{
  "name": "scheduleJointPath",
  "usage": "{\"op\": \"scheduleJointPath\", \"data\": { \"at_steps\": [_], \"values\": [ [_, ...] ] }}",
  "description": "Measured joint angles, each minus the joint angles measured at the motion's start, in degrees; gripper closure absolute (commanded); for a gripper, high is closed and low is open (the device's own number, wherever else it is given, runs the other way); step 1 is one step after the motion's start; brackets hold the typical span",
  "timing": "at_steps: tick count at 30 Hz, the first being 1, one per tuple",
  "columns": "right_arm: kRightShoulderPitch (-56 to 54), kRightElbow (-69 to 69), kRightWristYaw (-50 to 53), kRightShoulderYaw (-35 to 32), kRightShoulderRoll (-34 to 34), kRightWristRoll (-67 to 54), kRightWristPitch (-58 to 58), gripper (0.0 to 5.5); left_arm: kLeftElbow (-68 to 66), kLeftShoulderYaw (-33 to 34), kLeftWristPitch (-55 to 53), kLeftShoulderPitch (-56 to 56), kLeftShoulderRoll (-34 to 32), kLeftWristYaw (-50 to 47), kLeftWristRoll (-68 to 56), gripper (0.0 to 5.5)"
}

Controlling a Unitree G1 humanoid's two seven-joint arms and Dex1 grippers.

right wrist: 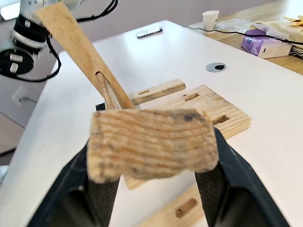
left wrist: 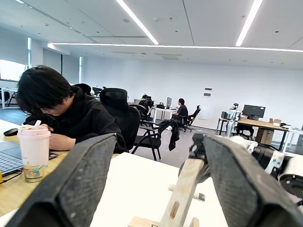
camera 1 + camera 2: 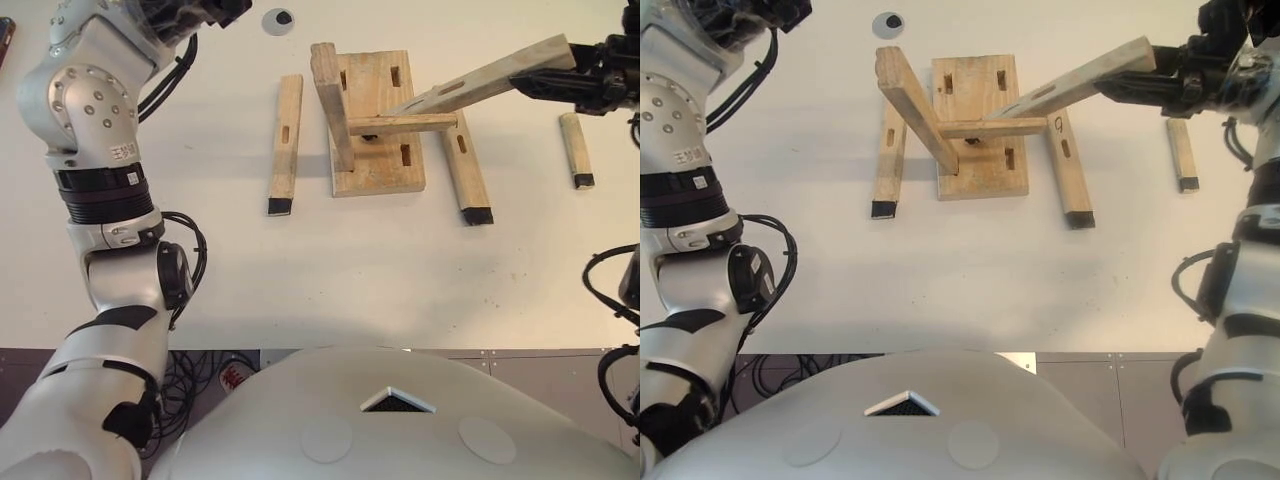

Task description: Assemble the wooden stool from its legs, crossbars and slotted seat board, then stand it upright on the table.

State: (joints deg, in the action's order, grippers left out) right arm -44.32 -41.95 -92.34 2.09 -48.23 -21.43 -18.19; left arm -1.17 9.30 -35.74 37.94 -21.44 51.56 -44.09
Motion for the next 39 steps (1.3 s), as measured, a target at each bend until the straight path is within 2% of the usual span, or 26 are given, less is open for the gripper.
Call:
{"op": "scheduleJointPath", "data": {
  "at_steps": [9, 22, 28, 39],
  "values": [
    [-11.26, 3.17, 0.00, 20.78, -9.21, -6.77, 2.72, 3.48, 1.39, -0.12, 1.05, -1.97, 1.14, -1.66, 0.08, 2.15],
    [-20.05, 5.16, 0.15, 40.34, -16.50, -16.70, 6.85, 3.48, 2.99, 0.04, 2.48, -4.29, 2.13, -3.92, 0.07, 2.15],
    [-21.50, 7.06, 0.37, 44.72, -18.28, -19.91, 7.96, 3.48, 3.56, 0.01, 3.43, -6.20, 3.33, -4.99, 0.06, 2.15],
    [-21.72, 8.07, 0.16, 45.08, -17.79, -19.38, 11.21, 3.48, 3.58, 0.03, 3.68, -6.39, 3.92, -5.98, 0.06, 2.15]
  ]
}}
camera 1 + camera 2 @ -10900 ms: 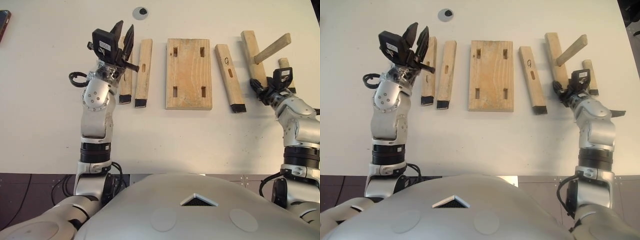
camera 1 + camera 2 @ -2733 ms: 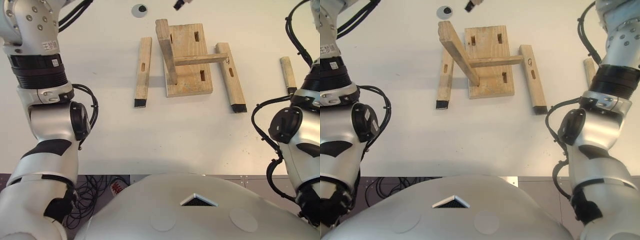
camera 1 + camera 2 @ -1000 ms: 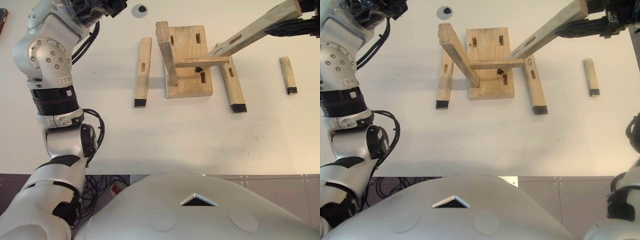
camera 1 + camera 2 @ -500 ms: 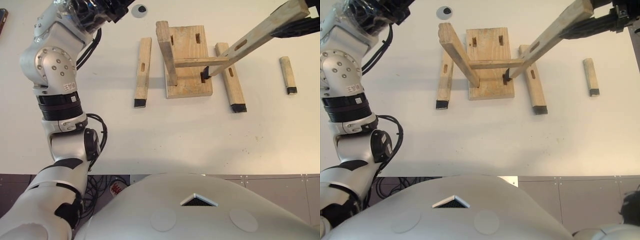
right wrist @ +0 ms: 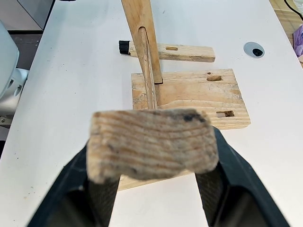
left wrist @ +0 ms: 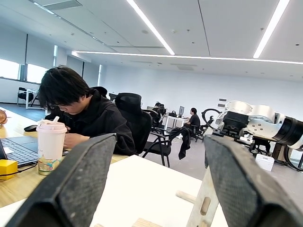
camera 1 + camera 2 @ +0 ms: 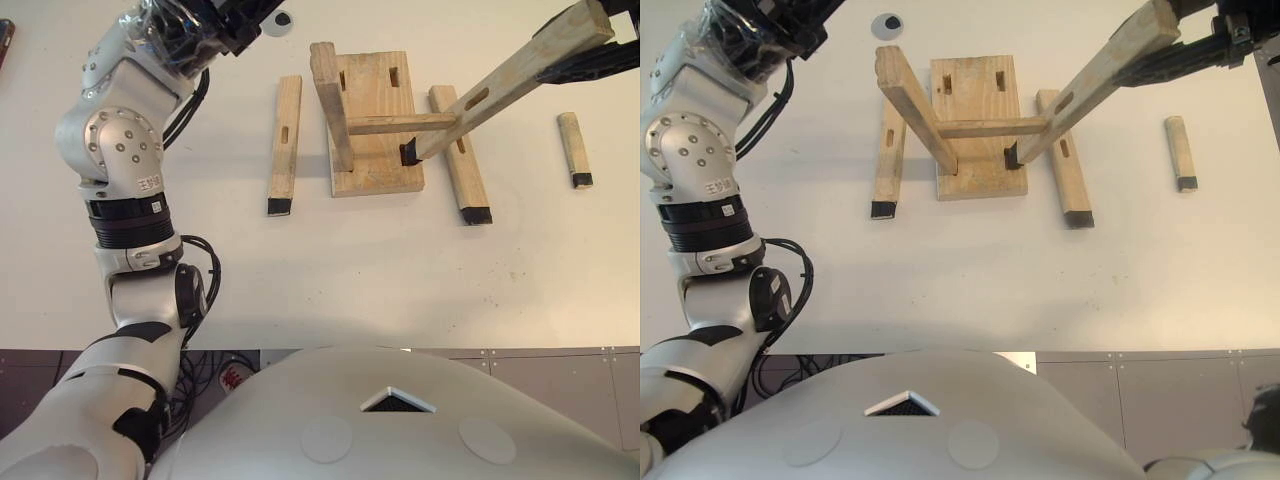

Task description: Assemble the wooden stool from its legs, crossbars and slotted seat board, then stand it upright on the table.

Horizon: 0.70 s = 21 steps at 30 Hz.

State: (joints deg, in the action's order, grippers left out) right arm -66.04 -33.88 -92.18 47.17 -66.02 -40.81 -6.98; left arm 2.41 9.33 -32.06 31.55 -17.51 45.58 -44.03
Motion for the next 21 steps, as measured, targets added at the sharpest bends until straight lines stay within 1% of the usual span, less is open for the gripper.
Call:
{"op": "scheduleJointPath", "data": {
  "at_steps": [2, 14, 16, 21],
  "values": [
    [0.08, -0.21, 0.00, -0.51, 0.20, 0.00, -0.83, 3.48, 0.00, -0.03, 0.03, -0.03, 0.14, 0.00, 0.00, 2.15],
    [5.63, -1.60, 0.00, -8.24, 0.81, 0.23, -4.59, 3.48, -0.45, 0.32, 0.05, -0.53, -0.10, 0.10, -0.01, 2.15],
    [6.75, -1.54, -0.11, -9.13, 2.65, 0.32, -4.79, 3.48, -0.93, 0.42, 0.05, -0.44, -0.11, 0.19, -0.01, 2.15],
    [7.86, -1.66, -0.17, -11.58, 4.43, 1.34, -5.06, 3.48, -1.78, 0.51, 0.06, -0.38, -0.24, 0.85, 0.02, 2.15]
  ]
}}
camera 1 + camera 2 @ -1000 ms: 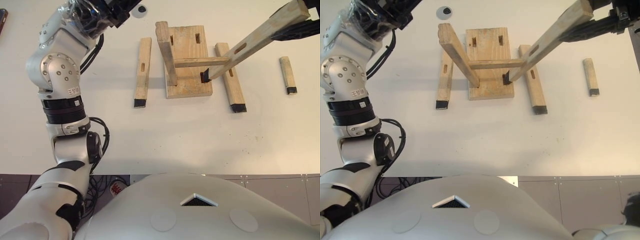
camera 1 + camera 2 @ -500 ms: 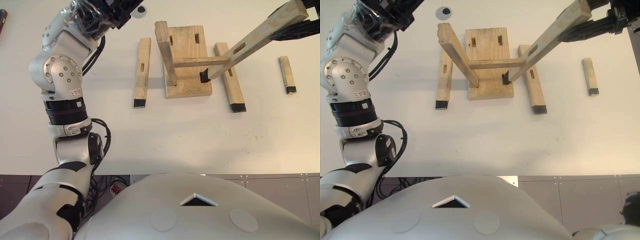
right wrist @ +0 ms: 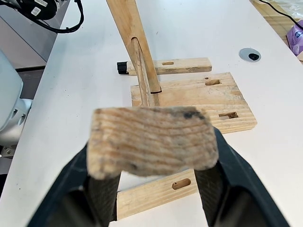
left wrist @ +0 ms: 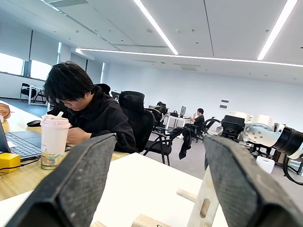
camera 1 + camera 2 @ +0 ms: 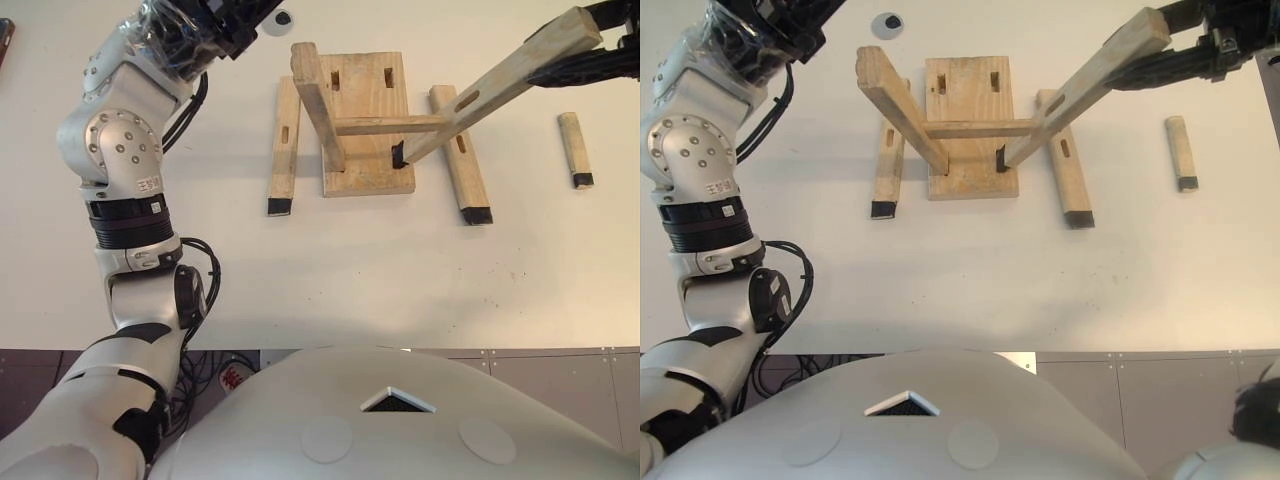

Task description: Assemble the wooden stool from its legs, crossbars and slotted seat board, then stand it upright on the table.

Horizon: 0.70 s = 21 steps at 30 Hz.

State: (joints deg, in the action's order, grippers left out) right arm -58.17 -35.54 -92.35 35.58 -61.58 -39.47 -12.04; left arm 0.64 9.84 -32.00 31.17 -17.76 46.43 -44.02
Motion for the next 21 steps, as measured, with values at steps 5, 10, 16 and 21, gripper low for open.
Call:
{"op": "scheduleJointPath", "data": {
  "at_steps": [5, 10, 16, 21],
  "values": [
    [0.67, 0.79, -0.01, -0.26, 0.05, 1.82, 3.22, 3.48, -0.29, 0.00, 0.00, 0.20, -0.05, 0.17, 0.01, 2.15],
    [-1.64, 1.14, 0.00, 1.58, 0.24, 4.38, 5.52, 3.48, 0.66, -0.80, 0.15, 0.20, 0.30, 0.11, 0.24, 2.15],
    [-8.09, 0.79, 0.01, 7.51, 0.66, 8.57, 6.84, 3.48, 3.47, -1.88, 1.28, -0.36, 1.79, -1.74, 0.69, 2.15],
    [-11.82, -0.18, 0.10, 12.57, 0.80, 8.61, 6.94, 3.48, 11.97, -3.41, -0.57, 1.19, 2.00, -6.86, 0.25, 2.15]
  ]
}}
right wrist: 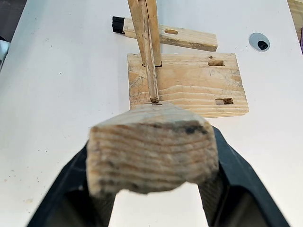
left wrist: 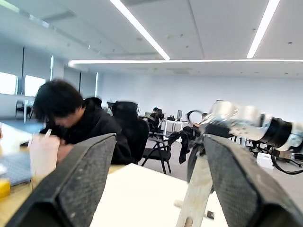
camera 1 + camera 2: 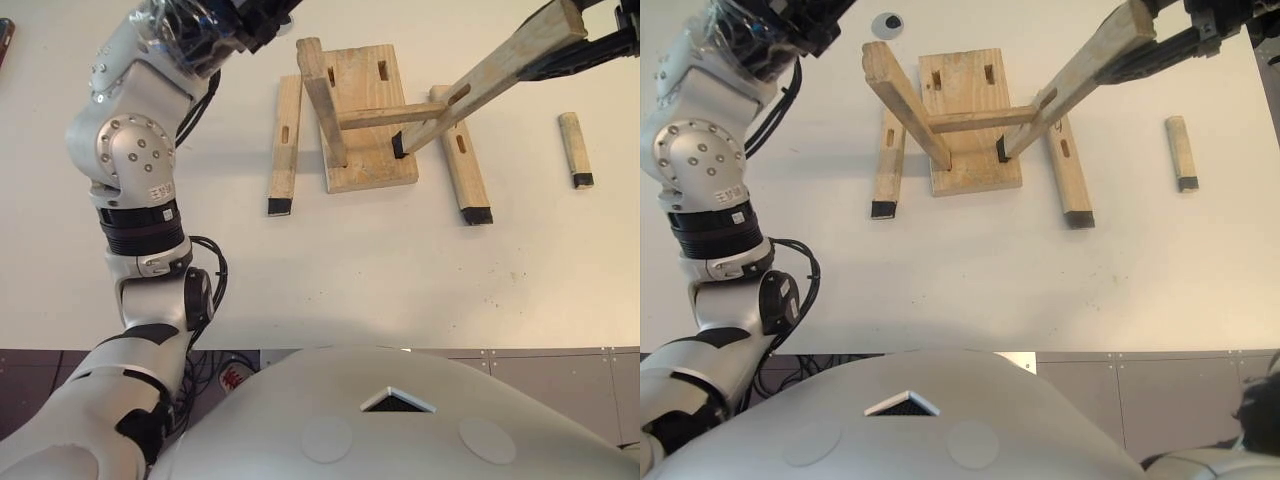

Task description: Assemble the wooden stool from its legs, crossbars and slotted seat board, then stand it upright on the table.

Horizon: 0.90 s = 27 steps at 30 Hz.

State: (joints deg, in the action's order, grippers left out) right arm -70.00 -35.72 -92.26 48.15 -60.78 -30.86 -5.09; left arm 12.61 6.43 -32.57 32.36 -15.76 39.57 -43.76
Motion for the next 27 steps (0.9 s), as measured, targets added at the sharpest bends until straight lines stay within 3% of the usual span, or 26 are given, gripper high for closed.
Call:
{"op": "scheduleJointPath", "data": {
  "at_steps": [7, 21, 27],
  "values": [
    [-3.03, 2.16, 0.72, 5.08, 0.00, -1.34, -0.02, 3.48, 6.54, -10.95, -7.13, 2.09, 1.05, -8.50, 4.87, 3.23],
    [-9.65, 8.53, 3.31, 15.22, -0.54, -0.48, -1.60, 3.48, 2.19, -16.38, 1.65, -0.74, -2.08, -3.70, 13.05, 5.49],
    [-12.45, 12.67, 4.24, 17.66, -0.70, 0.29, -5.44, 3.47, 1.72, -16.73, 2.70, -0.77, -2.75, -1.62, 14.38, 5.50]
  ]
}}
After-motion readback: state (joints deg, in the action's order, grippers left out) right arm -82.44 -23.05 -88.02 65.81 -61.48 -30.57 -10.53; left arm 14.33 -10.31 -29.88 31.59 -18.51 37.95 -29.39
